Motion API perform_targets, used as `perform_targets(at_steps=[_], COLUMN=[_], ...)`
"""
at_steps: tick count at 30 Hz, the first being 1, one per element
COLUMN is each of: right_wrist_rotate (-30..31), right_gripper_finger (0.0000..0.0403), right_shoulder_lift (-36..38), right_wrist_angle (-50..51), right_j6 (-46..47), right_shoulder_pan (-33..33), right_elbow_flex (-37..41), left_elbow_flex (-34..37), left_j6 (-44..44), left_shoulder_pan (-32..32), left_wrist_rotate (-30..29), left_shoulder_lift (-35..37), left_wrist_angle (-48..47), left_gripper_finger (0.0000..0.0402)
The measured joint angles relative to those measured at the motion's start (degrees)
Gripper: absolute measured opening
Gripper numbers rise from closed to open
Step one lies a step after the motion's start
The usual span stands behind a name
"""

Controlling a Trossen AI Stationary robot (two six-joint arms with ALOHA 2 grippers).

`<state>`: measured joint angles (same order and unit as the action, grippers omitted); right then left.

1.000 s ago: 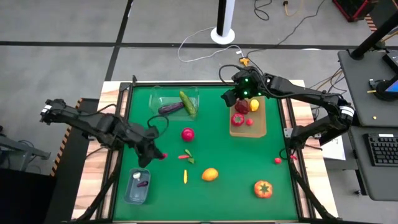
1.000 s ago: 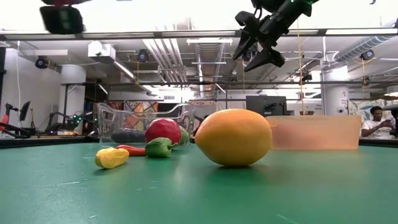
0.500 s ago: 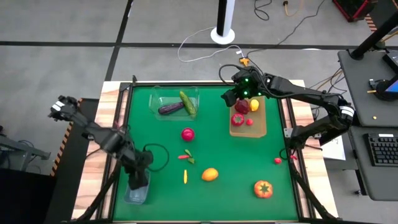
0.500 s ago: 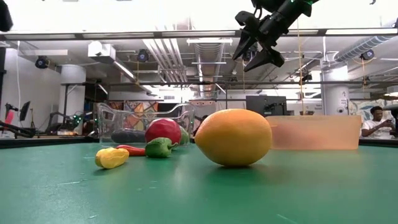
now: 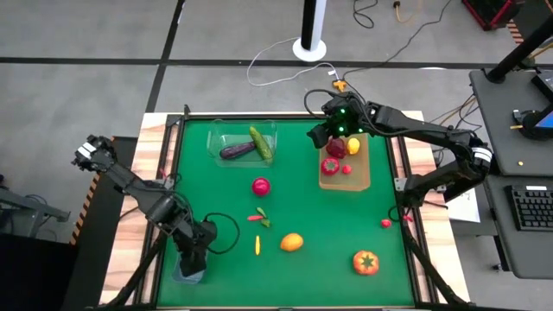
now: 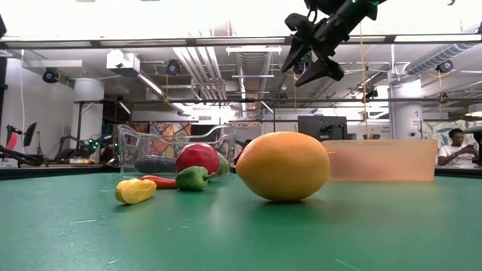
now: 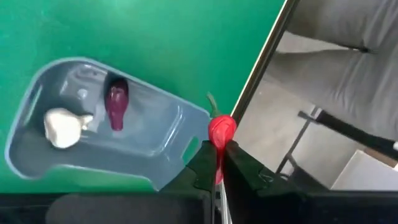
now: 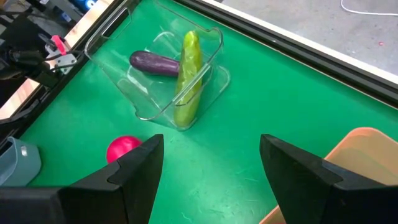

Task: Sort produce into baskets
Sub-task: Put the red chili pepper into the blue bin

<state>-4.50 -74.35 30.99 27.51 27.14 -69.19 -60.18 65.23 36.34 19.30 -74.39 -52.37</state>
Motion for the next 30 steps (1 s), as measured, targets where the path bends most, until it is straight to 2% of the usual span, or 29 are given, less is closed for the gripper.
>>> perform_targets(at_steps=[2, 6, 11, 15, 18, 20, 25, 30], right_wrist_rotate=[-0.1, -0.4, -0.4, -0.4, -0.6, -2.1, -4.6, -4.7], right_gripper_finger=[0.0256, 0.0256, 0.0256, 0.0256, 0.0256, 0.0256, 0.0256, 0.0256], right_shoulder_lift=[0.0, 0.0, 0.0, 0.0, 0.0, 0.0, -0.8, -1.8], right_wrist_angle=[0.0, 0.0, -2.0, -10.2, -19.9, -27.1, -41.5, -44.8], right_j6=[0.0, -0.3, -1.7, -3.9, -6.0, -8.0, -11.4, -13.9], right_shoulder_pan=[-0.1, -0.7, -2.9, -6.2, -9.4, -11.6, -16.8, -20.5], right_elbow_flex=[0.0, 0.0, 0.0, 0.0, 0.0, 0.0, 0.0, -0.5], left_elbow_flex=[0.0, -1.8, -6.9, -12.2, -15.6, -17.3, -18.4, -17.2], left_j6=[-0.2, -3.7, -10.5, -18.4, -27.6, -34.0, -46.7, -48.0], left_shoulder_pan=[0.2, 0.4, -0.1, -1.8, -3.7, -5.2, -10.1, -16.6], left_wrist_rotate=[-2.5, -13.4, -25.8, -38.1, -47.5, -51.8, -53.3, -53.3], left_shoulder_lift=[0.1, 1.3, 2.2, 2.4, 2.5, 3.0, 5.9, 10.6], left_wrist_angle=[1.4, 6.1, 4.8, 2.6, 1.7, 1.6, -0.1, -4.6], left_gripper_finger=[0.0001, 0.0001, 0.0001, 0.0001, 0.0001, 0.0001, 0.0001, 0.0001])
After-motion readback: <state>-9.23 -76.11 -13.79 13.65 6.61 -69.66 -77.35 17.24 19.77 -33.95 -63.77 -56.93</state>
